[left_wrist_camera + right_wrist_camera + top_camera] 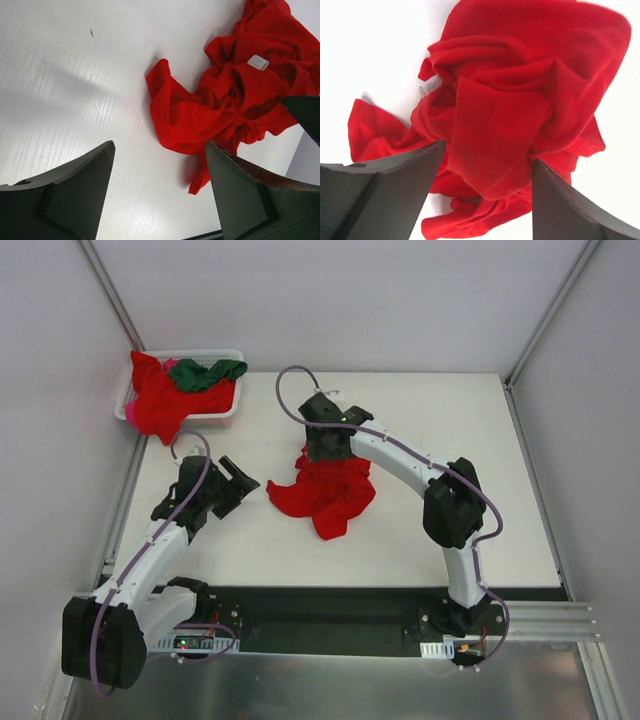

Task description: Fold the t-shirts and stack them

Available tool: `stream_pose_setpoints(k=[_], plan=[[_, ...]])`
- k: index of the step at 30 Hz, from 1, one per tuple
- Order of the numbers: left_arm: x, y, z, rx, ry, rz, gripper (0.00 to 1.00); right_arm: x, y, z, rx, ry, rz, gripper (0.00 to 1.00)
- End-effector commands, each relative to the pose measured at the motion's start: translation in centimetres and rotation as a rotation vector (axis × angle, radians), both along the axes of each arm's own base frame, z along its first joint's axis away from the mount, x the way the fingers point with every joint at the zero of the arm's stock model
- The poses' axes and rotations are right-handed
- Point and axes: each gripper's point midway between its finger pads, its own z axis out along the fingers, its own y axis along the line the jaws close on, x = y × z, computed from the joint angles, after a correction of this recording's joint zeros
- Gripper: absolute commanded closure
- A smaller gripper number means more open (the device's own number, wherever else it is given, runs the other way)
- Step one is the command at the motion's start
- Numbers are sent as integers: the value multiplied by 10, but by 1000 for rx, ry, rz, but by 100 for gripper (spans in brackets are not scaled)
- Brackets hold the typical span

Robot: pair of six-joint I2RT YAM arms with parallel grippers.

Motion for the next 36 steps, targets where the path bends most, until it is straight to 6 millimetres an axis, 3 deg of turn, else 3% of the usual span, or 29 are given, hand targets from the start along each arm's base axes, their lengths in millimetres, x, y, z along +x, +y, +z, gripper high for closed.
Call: stream_pose_setpoints(k=[1, 4, 7, 9, 10, 12, 13, 18, 19, 22, 23, 25, 26, 27, 31, 33, 36], plan=[[-2, 0, -2, -2, 6, -19, 26, 14, 4, 1, -16, -59, 17, 25], [-1, -1, -4, 7, 14, -27, 26, 17, 7, -10, -29, -55, 21, 22], [2, -1, -5, 23, 20, -47, 27, 23, 2, -15, -68, -75, 18, 28], [5, -3, -7, 34, 27, -69, 27, 29, -1, -13, -92, -110, 12, 41], [5, -4, -9, 35, 35, -77, 28, 32, -2, -10, -98, -124, 10, 56], [6, -5, -15, 35, 61, -85, 29, 38, -8, 0, -108, -153, -2, 76], [7, -6, -16, 30, 62, -86, 31, 40, -11, 3, -110, -160, -7, 99], [17, -21, -26, -3, 61, -116, 33, 44, -19, 52, -44, -212, 36, 99], [18, -28, -29, 1, 66, -130, 34, 40, -22, 71, -26, -233, 69, 99], [30, -42, -32, 20, 86, -143, 37, 25, -25, 94, 42, -227, 152, 99], [39, -49, -25, 24, 67, -152, 37, 22, -28, 96, 61, -218, 161, 99], [47, -54, -35, 57, 95, -136, 39, 12, -32, 108, 103, -218, 226, 99], [53, -64, -30, 56, 83, -151, 40, 6, -36, 102, 101, -194, 241, 99], [57, -66, -42, 71, 118, -139, 45, 0, -36, 102, 123, -178, 266, 99], [69, -74, -59, 91, 171, -87, 56, -8, -69, 105, 156, -150, 199, 99], [72, -75, -70, 99, 200, -74, 69, -14, -84, 109, 175, -139, 171, 99], [82, -78, -70, 106, 195, -81, 79, -15, -112, 116, 160, -139, 129, 99]])
